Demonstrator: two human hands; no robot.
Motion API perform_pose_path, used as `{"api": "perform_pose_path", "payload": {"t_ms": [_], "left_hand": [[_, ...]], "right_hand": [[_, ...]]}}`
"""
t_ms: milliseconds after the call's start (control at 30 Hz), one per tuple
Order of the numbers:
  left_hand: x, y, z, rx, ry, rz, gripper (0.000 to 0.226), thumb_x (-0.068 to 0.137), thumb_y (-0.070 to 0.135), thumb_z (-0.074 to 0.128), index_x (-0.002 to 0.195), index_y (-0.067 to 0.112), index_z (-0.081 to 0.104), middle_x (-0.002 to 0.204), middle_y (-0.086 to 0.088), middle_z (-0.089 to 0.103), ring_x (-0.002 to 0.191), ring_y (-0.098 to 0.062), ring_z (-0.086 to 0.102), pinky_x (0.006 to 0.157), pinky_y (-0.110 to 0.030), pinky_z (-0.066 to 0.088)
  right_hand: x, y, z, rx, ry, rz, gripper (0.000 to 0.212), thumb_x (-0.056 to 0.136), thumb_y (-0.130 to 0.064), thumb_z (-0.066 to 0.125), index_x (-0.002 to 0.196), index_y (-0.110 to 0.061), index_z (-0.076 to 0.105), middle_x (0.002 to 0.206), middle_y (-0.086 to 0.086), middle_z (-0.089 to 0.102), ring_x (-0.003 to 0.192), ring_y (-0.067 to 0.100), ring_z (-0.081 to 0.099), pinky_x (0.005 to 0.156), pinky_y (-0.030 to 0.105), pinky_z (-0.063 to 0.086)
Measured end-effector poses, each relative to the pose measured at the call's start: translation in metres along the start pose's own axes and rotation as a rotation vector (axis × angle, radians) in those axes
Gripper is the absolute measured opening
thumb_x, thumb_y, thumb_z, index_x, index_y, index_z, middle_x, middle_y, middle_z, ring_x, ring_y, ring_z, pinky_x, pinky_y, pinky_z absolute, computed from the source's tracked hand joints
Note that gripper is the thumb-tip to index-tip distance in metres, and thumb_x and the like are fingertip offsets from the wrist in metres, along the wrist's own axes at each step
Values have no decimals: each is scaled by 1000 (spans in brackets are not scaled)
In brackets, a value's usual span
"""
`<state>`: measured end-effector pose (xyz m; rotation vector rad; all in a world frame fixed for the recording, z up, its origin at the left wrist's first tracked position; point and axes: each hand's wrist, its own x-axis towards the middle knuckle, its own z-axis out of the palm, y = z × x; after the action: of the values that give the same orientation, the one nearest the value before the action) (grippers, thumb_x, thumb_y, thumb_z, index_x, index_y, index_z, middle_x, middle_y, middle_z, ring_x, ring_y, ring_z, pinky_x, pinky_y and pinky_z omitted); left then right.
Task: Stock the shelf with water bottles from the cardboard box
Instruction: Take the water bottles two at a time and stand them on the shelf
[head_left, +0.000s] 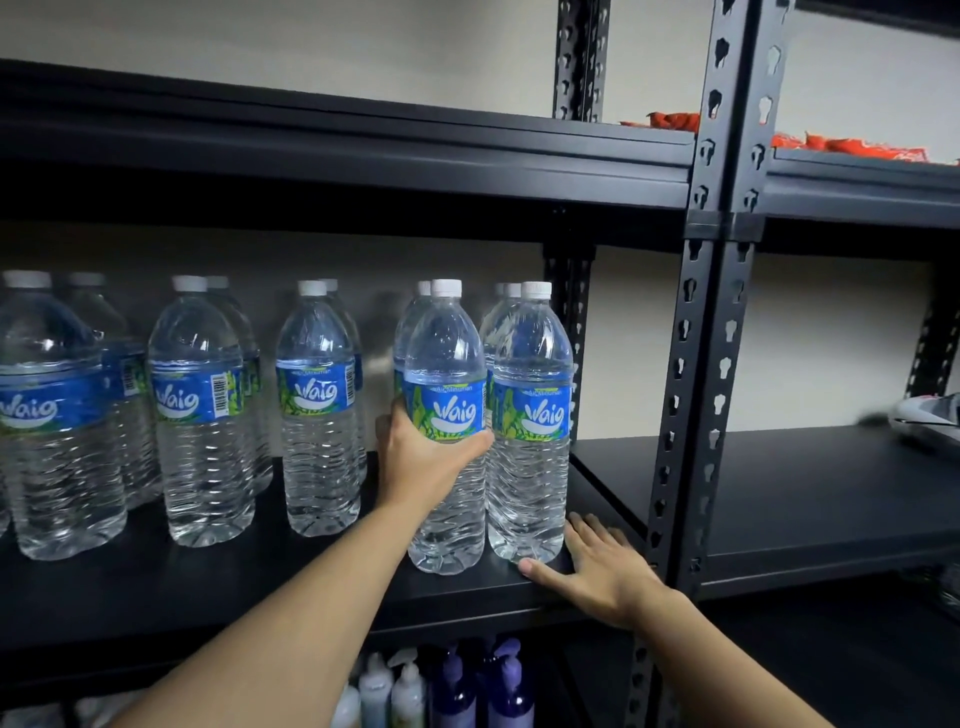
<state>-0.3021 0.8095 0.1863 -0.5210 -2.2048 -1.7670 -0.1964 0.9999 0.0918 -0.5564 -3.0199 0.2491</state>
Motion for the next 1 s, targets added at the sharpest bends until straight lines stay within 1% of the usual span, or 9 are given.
{"api": "perform_pose_path", "payload": {"t_ms": [67, 133, 167, 333, 433, 567, 733, 867, 1000], "left_hand": [[-4, -3, -1, -11, -27, -13, 103, 47, 54, 86, 134, 27, 38, 129, -1, 51, 119, -22, 55, 100, -37, 47], [-14, -7, -1, -4, -42, -59, 114, 60, 50, 86, 147, 19, 20, 151, -5, 34, 137, -26, 39, 110, -39, 35], [-18, -11, 0, -6, -40, -74, 113, 64, 48, 86, 147, 18, 16, 153, -5, 30, 139, -27, 36, 110, -40, 33], [-27, -35, -3, -34, 31, -34, 88, 57, 45, 90, 127, 24, 41, 124, 3, 57, 115, -19, 55, 95, -30, 43], [-27, -43, -6, -31, 47, -2, 81, 57, 44, 89, 125, 27, 48, 111, 10, 60, 104, -13, 58, 88, -24, 43], [-32, -52, -1, -39, 26, 1, 90, 52, 46, 86, 131, 32, 45, 114, 12, 62, 104, -12, 60, 92, -29, 48], [-39, -67, 5, 24, 1, -50, 78, 60, 28, 90, 124, 15, 47, 108, 6, 55, 102, -16, 56, 86, -21, 39], [-37, -69, 5, 38, -29, -85, 92, 56, 32, 90, 133, 16, 41, 122, -1, 57, 113, -21, 56, 93, -24, 42], [-39, -67, 3, 25, -38, -60, 90, 55, 28, 91, 130, 17, 42, 117, 0, 58, 104, -17, 56, 87, -21, 40]], "right_hand": [[0, 0, -1, -3, 0, 1, 134, 50, -100, 2, 158, -21, 7, 166, 2, 6, 153, 20, 1, 123, 40, 4], [-1, -1, -2, -5, -10, 3, 136, 47, -100, 1, 158, -21, 7, 166, 2, 6, 153, 20, 1, 123, 40, 4], [-2, -2, -2, -4, -12, 6, 136, 48, -100, 2, 158, -21, 7, 166, 2, 5, 153, 20, 1, 123, 40, 4], [-4, -3, -4, 9, -21, 19, 131, 53, -98, 7, 159, -20, 6, 166, 2, 4, 153, 19, -1, 123, 39, 2], [-3, -3, -3, 11, -17, 17, 130, 53, -98, 7, 159, -22, 6, 166, 1, 4, 153, 19, 0, 123, 39, 3], [-3, -2, -3, 10, -11, 17, 129, 54, -99, 8, 158, -23, 6, 166, 1, 5, 153, 19, 0, 122, 39, 3], [-4, -4, -4, 3, -10, 19, 132, 50, -99, 5, 158, -23, 7, 166, 1, 5, 153, 19, 0, 122, 38, 4], [-3, -4, -4, 6, -9, 20, 131, 52, -99, 7, 158, -23, 7, 166, 1, 5, 153, 19, 0, 122, 38, 3], [-3, -2, -3, 14, -12, 19, 132, 51, -100, 6, 158, -23, 7, 166, 1, 5, 153, 19, 0, 122, 38, 3]]}}
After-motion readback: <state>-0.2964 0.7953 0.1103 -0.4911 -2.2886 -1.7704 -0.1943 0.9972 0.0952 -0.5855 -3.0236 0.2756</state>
